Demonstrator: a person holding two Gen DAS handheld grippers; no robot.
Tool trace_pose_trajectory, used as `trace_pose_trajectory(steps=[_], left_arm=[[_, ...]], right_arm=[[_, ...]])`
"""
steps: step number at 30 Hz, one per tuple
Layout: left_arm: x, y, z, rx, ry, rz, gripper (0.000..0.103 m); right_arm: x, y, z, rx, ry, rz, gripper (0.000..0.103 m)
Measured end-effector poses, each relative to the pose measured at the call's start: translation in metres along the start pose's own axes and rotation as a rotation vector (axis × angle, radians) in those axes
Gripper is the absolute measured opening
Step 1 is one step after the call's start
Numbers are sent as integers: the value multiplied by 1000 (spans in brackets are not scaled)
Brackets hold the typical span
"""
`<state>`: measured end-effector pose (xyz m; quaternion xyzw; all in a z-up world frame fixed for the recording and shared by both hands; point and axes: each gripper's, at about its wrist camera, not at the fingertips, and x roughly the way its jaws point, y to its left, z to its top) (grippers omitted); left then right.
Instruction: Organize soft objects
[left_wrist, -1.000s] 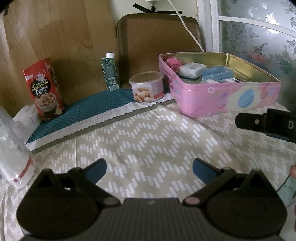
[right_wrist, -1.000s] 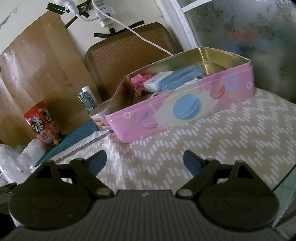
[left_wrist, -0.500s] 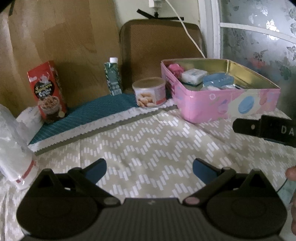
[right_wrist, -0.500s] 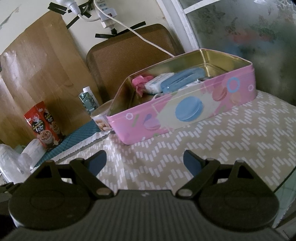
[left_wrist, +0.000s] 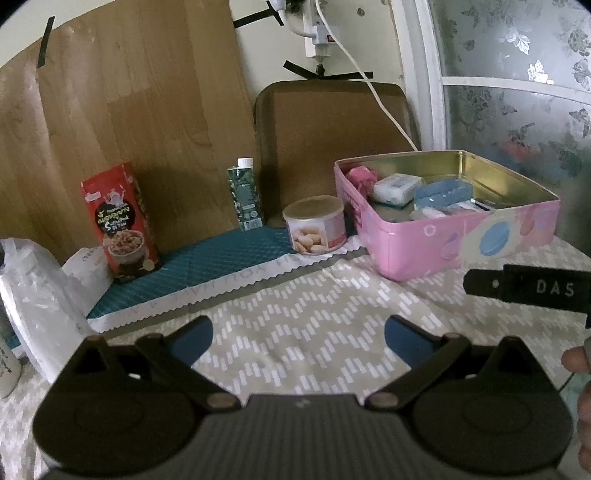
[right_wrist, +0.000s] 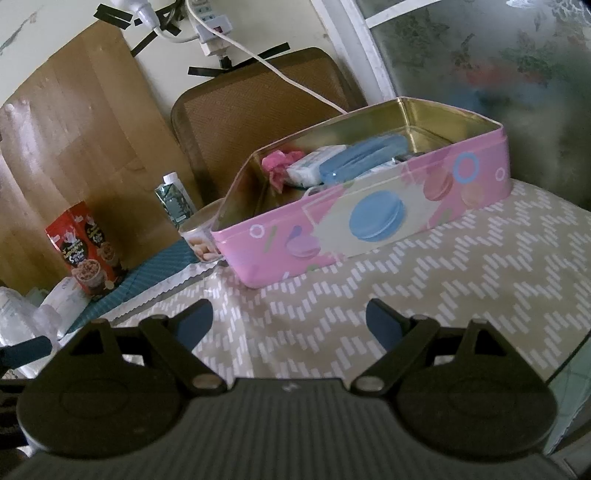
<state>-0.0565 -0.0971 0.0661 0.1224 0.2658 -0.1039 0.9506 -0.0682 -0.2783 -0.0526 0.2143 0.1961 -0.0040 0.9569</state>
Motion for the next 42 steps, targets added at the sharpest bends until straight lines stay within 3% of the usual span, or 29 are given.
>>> trace_pose_trajectory(steps=[10,26,42], left_arm=[[1,-4,-5,26,9,45,103],[29,0,-25,-25,208,-28,103],[38,-3,-28,-20,252,-46,103]], right_arm=[[-1,0,0,-3,-2,1,92],[3,0,-3,-3,14,0,92],[8,-3,-7,9,33,-7,92]])
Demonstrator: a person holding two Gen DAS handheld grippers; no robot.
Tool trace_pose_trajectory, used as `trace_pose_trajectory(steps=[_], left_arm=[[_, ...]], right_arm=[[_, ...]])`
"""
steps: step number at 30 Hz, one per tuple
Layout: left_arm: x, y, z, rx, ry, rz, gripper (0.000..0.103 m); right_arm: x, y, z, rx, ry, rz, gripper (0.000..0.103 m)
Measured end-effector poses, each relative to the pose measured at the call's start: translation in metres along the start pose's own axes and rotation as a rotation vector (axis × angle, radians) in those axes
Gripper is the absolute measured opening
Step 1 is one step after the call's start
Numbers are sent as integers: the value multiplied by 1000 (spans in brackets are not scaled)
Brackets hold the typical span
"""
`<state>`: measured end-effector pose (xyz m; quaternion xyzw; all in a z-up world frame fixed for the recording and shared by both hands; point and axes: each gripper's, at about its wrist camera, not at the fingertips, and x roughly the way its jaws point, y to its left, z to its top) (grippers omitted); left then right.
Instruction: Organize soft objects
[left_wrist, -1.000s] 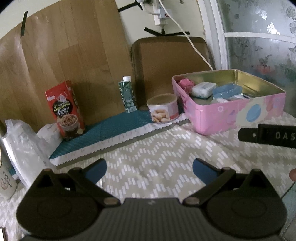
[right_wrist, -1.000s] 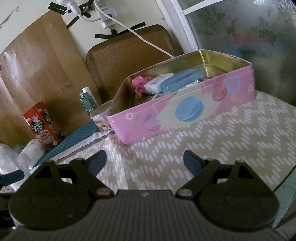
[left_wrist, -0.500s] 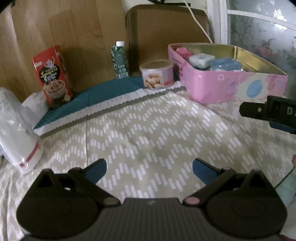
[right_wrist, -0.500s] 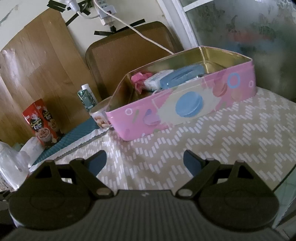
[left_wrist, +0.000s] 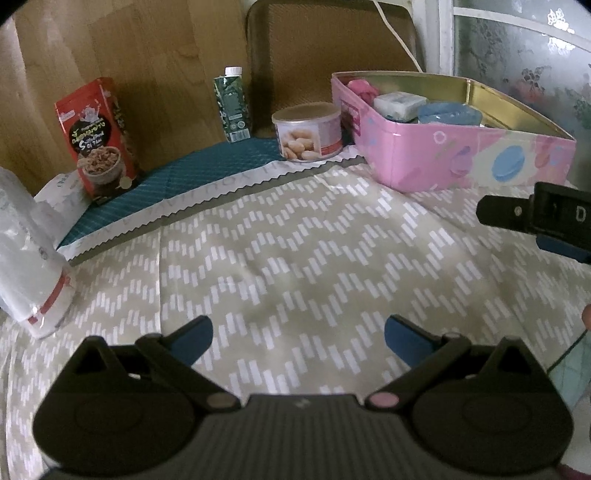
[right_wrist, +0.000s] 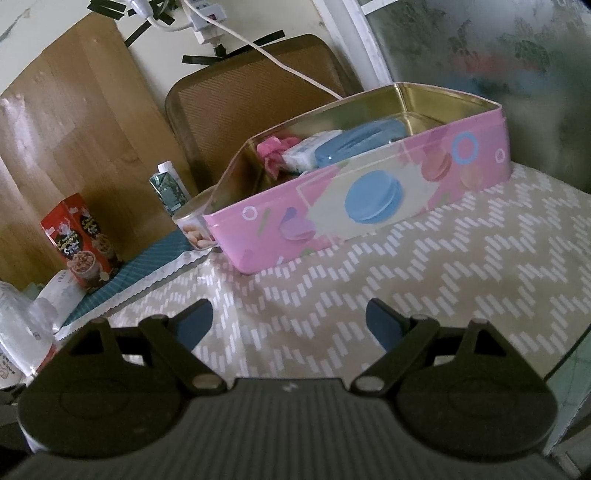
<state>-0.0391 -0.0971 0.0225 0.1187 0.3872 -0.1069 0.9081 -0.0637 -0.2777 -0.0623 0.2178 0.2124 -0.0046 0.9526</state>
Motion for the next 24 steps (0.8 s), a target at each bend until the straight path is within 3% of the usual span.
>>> trace_pose_trajectory(steps=[24], left_arm=[[2,-1,-3,2,18,-36,103]], right_arm=[[1,0,-3,-3,2,-4,92]])
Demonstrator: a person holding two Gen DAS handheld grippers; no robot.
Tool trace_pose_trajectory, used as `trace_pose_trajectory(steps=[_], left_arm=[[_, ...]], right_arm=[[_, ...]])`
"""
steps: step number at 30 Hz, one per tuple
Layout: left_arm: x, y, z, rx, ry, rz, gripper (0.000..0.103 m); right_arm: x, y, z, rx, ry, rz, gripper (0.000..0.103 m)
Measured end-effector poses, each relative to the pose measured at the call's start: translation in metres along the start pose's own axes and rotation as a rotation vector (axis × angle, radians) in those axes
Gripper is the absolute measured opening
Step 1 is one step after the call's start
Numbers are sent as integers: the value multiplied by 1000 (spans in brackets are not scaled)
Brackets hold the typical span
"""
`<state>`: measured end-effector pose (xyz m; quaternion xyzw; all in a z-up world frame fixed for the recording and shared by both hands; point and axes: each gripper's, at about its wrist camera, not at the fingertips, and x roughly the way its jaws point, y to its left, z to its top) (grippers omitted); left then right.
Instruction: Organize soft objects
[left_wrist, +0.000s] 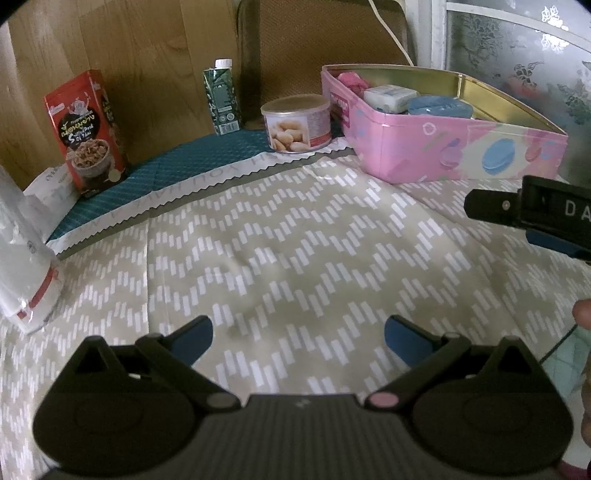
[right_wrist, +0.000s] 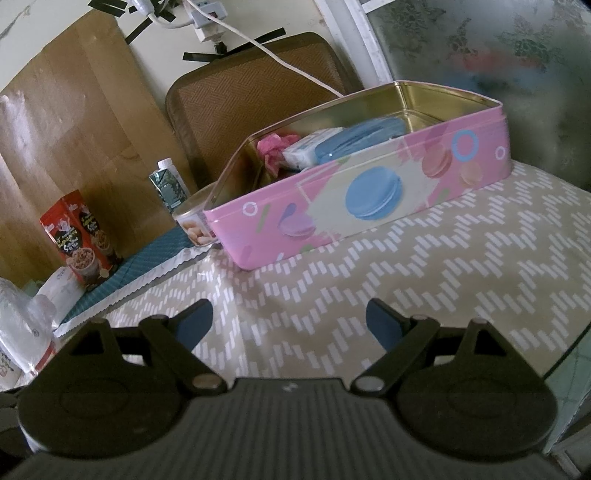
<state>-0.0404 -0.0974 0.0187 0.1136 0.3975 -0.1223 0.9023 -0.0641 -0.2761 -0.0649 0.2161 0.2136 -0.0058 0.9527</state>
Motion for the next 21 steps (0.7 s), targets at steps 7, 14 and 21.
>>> trace_pose_trajectory(steps=[7,14,21], left_arm=[[0,0,0,1,2,-2,103],[1,1,0,0,10,-18,103],[-2,2,1,-2,-8,-50,103]], right_arm=[[0,0,1,0,1,0,92],[1,1,0,1,1,-2,92],[1,3,-3,-5,0,-3,92]])
